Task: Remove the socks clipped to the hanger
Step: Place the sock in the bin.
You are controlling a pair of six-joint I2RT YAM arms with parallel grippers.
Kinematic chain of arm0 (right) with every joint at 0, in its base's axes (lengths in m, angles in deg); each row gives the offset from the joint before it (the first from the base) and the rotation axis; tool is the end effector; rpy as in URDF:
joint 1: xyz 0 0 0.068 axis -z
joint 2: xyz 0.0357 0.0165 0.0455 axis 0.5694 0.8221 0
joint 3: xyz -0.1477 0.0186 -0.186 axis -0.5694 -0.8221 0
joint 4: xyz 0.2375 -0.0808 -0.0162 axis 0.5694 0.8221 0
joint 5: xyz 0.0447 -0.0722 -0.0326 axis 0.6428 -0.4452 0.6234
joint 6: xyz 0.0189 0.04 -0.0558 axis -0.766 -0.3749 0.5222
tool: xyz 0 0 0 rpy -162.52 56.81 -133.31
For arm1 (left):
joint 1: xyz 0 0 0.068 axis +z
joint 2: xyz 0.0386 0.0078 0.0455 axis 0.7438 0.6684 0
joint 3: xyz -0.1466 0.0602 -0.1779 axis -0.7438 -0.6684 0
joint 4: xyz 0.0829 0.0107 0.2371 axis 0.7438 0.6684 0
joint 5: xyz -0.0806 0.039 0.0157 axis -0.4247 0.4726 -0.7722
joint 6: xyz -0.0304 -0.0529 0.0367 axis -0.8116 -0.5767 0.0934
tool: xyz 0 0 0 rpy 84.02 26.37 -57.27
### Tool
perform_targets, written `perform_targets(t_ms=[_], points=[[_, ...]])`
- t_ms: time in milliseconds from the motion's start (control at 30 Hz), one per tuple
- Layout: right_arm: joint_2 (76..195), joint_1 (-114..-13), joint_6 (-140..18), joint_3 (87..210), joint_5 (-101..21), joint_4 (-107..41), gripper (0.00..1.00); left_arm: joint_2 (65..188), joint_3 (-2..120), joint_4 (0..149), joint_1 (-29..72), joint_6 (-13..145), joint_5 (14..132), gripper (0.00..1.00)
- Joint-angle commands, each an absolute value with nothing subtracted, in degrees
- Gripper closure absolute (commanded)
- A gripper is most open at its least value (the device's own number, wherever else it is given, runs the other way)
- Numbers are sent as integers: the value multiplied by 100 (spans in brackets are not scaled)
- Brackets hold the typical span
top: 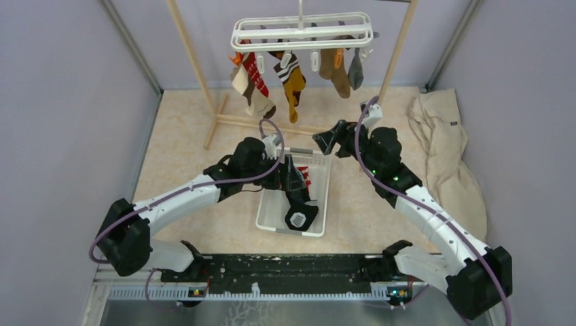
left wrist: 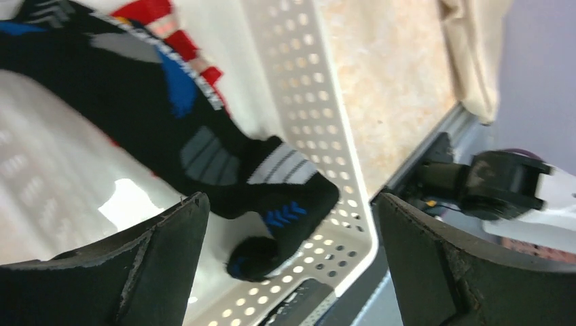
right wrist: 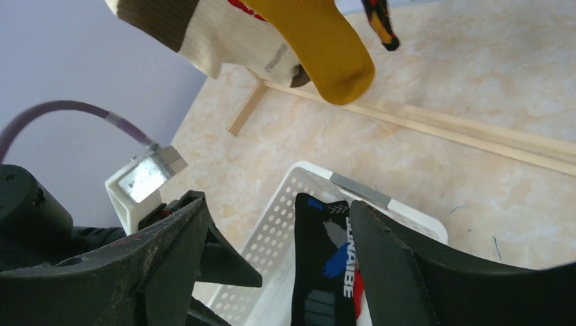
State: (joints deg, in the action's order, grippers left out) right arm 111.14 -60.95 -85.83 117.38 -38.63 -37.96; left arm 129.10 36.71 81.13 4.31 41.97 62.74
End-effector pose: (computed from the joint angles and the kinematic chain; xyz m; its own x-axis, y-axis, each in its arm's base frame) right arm 0.2347 0.1265 0.2973 -0.4021 0.3794 -0.8333 -0.4363 0.7208 0.5387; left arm 0.2149 -0.2318 0.2088 -0.8126 0.0191 -0.5824 0.4653 0.6229 -0.6289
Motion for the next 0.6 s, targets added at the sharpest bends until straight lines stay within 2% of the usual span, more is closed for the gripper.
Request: perform_targets(t_ms=[0, 300, 567], points=[[11432, -6364, -8175, 12485, -4245, -3884, 23, 12687, 3735, 8982, 419, 4656, 7234, 1], [12684, -7123, -7527, 13572, -5613, -3872, 23, 11057, 2879, 8584, 416, 4561, 8449, 1], [13702, -7783, -7197, 13797, -6880, -4812, 24, 10535, 2610, 8971, 420, 4379, 8581, 1]])
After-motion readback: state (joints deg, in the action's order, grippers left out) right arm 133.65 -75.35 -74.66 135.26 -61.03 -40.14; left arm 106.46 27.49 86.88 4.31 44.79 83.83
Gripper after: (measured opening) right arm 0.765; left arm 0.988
